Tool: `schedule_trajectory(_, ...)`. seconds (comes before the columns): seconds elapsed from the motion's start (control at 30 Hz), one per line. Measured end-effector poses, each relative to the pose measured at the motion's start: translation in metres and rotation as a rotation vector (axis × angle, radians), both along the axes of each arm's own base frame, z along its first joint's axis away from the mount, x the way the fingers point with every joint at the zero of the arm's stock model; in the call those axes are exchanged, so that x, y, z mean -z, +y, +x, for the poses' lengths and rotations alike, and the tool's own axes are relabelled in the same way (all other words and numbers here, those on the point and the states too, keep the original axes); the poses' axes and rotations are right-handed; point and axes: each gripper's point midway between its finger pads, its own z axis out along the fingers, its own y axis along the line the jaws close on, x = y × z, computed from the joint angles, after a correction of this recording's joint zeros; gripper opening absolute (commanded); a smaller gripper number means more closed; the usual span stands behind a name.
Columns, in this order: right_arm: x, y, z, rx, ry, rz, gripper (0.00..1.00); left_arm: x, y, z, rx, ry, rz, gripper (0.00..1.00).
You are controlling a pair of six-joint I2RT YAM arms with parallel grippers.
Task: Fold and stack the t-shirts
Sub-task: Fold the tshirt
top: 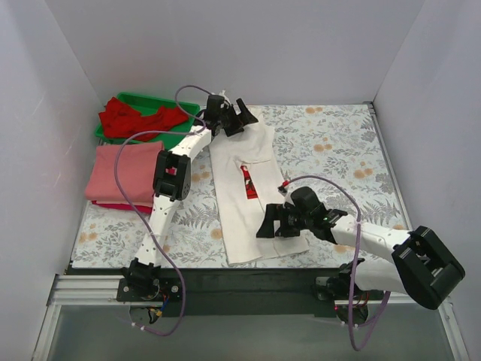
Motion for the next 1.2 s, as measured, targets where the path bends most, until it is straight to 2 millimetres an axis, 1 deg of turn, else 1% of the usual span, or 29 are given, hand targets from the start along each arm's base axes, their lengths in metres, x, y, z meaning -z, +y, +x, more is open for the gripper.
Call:
schedule_trajectory(0.07, -0.001, 0.008, -0.026, -0.089, 0.037, -0.028, 0.98, -0.001, -0.007, 0.001, 0.001, 0.001, -0.043, 0.9)
schedule_trajectory(0.1, -0.002, 0.008, -0.034, -0.116, 0.053, -0.046, 0.98, -0.002, -0.011, 0.002, 0.004, -0.001, -0.067, 0.9)
schedule_trajectory(0.13, -0.003, 0.007, -0.039, -0.133, 0.059, -0.06, 0.98, -0.003, -0.016, 0.002, 0.007, -0.006, -0.092, 0.9)
schedule_trajectory(0.2, -0.01, 0.006, -0.039, -0.146, 0.047, -0.075, 0.98, -0.004, -0.024, 0.003, 0.014, -0.017, -0.136, 0.91)
schedule_trajectory(0.3, -0.026, 0.004, -0.029, -0.138, -0.011, -0.095, 0.98, -0.007, -0.037, 0.002, 0.024, -0.031, -0.194, 0.91)
schedule_trajectory(0.47, -0.054, -0.001, -0.003, -0.051, -0.12, -0.128, 0.98, -0.014, -0.062, 0.002, 0.027, -0.07, -0.282, 0.93)
schedule_trajectory(0.53, -0.06, -0.005, 0.004, -0.016, -0.144, -0.136, 0.98, -0.017, -0.072, 0.003, 0.018, -0.092, -0.303, 0.94)
schedule_trajectory(0.63, -0.063, -0.011, 0.013, 0.018, -0.166, -0.159, 0.98, -0.02, -0.087, 0.002, -0.005, -0.111, -0.304, 0.95)
schedule_trajectory(0.77, -0.068, -0.015, 0.018, 0.015, -0.198, -0.185, 0.99, -0.02, -0.101, -0.011, 0.016, -0.115, -0.254, 0.95)
schedule_trajectory(0.83, -0.074, -0.015, 0.024, 0.023, -0.227, -0.194, 0.98, -0.019, -0.099, -0.023, 0.027, -0.097, -0.189, 0.95)
schedule_trajectory(0.87, -0.078, -0.015, 0.028, 0.031, -0.244, -0.198, 0.98, -0.023, -0.097, -0.029, 0.03, -0.09, -0.153, 0.96)
schedule_trajectory(0.93, -0.082, -0.015, 0.032, 0.038, -0.258, -0.199, 0.98, -0.044, -0.094, -0.037, 0.042, -0.109, -0.098, 0.96)
schedule_trajectory(1.0, -0.083, -0.013, 0.035, 0.033, -0.26, -0.201, 0.98, -0.082, -0.089, -0.047, 0.055, -0.149, -0.053, 0.96)
schedule_trajectory(1.07, -0.08, -0.011, 0.033, 0.017, -0.246, -0.202, 0.98, -0.134, -0.079, -0.063, 0.064, -0.214, -0.029, 0.96)
schedule_trajectory(1.1, -0.078, -0.01, 0.031, 0.004, -0.235, -0.202, 0.98, -0.164, -0.072, -0.073, 0.064, -0.25, -0.023, 0.96)
schedule_trajectory(1.13, -0.076, -0.008, 0.028, -0.01, -0.226, -0.201, 0.98, -0.194, -0.064, -0.085, 0.062, -0.293, -0.02, 0.96)
schedule_trajectory(1.17, -0.074, -0.006, 0.024, -0.024, -0.22, -0.202, 0.97, -0.22, -0.052, -0.101, 0.055, -0.331, -0.015, 0.96)
schedule_trajectory(1.2, -0.073, -0.004, 0.02, -0.04, -0.217, -0.201, 0.96, -0.24, -0.039, -0.119, 0.044, -0.359, -0.008, 0.96)
